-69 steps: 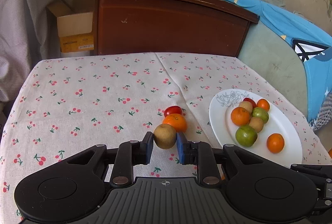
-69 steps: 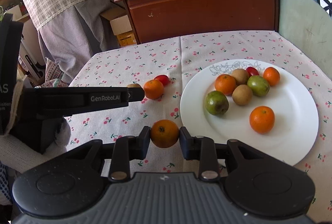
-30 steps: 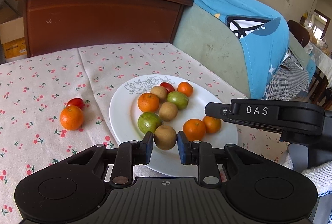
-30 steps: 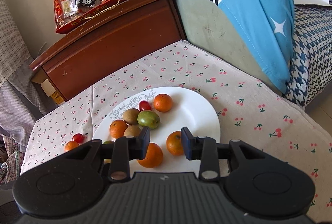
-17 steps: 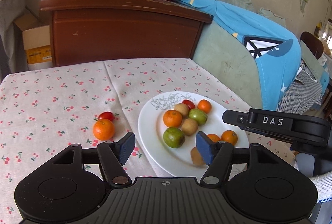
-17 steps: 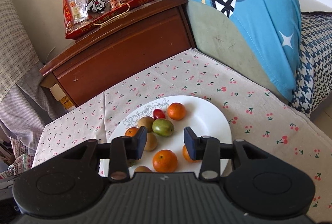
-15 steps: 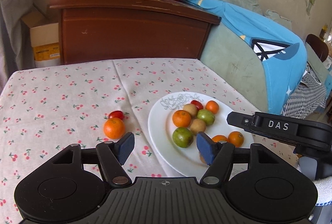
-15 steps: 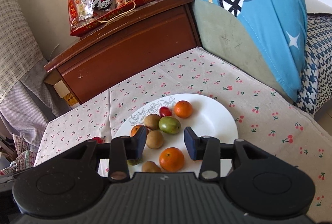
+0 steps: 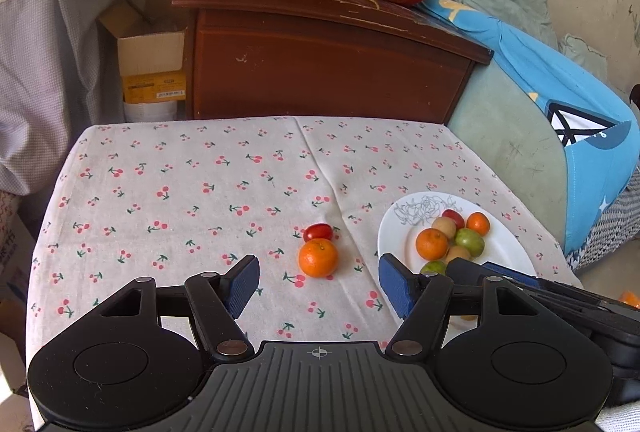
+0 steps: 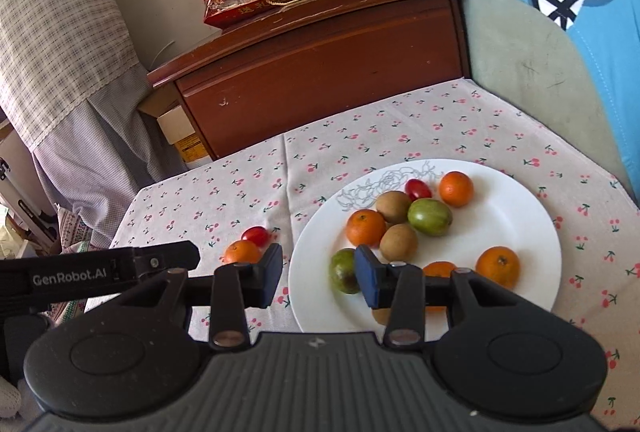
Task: Organize fruits
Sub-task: 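Move both tools back to the last tangerine and red tomato and grasp the tangerine with the right tool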
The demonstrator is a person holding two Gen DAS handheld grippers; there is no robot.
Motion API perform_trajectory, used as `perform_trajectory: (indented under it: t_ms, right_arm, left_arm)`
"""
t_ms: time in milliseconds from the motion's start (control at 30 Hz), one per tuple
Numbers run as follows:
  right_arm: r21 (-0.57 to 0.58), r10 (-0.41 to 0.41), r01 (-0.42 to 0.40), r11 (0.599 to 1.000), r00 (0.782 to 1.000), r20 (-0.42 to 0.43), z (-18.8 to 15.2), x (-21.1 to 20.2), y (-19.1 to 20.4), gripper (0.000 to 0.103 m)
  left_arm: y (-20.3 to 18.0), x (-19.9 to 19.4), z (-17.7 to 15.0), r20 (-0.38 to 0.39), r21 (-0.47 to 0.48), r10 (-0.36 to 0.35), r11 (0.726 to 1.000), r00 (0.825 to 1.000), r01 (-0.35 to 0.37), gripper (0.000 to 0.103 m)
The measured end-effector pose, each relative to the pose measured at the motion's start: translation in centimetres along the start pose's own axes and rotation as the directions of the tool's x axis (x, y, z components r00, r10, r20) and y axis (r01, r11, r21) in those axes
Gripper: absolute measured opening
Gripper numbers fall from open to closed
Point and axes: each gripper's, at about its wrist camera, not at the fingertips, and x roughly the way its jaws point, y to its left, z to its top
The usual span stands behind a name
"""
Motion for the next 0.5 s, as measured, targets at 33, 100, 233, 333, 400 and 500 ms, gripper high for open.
perform_trajectory:
  t_ms: [33, 100, 233, 333, 400, 500]
  right_arm:
    - [-0.002, 0.003, -0.003, 1.000, 1.000, -0.006, -0.1, 0.3, 0.2, 0.042]
    - [-0.006, 0.010, -0.010, 1.000, 1.000, -0.015, -0.2, 0.9, 0.6, 0.042]
    - [-0.032, 0.024, -0.025, 0.999, 0.999, -0.032, -0.5, 2.2, 1.7, 0.042]
    - [-0.055, 0.039, -0.041, 0.998, 0.998, -0.043, -0.5, 3.4, 2.8, 0.042]
    - [-0.073, 0.049, -0.052, 0.996, 0.998, -0.049, -0.6, 4.1, 3.5, 0.042]
    - [-0.104, 0.052, -0.058, 0.993, 0.997, -0.060, -0.7, 5.3, 4.5, 0.042]
  left_arm:
    - [0.2, 0.2, 0.2, -0.003, 0.008, 0.008, 1.000, 1.000, -0.008, 0.066]
    - [0.8, 0.9, 0.7, -0.018, 0.004, 0.013, 1.000, 1.000, -0.013, 0.065]
    - [1.9, 1.9, 1.7, -0.029, -0.006, 0.028, 1.000, 0.999, -0.028, 0.065]
    - [2.8, 2.6, 2.2, -0.035, -0.027, 0.042, 0.999, 0.999, -0.043, 0.065]
    - [3.5, 3.0, 2.5, -0.043, -0.061, 0.042, 0.997, 0.998, -0.045, 0.064]
    - [4.4, 3.7, 2.9, -0.052, -0.095, 0.047, 0.994, 0.998, -0.051, 0.063]
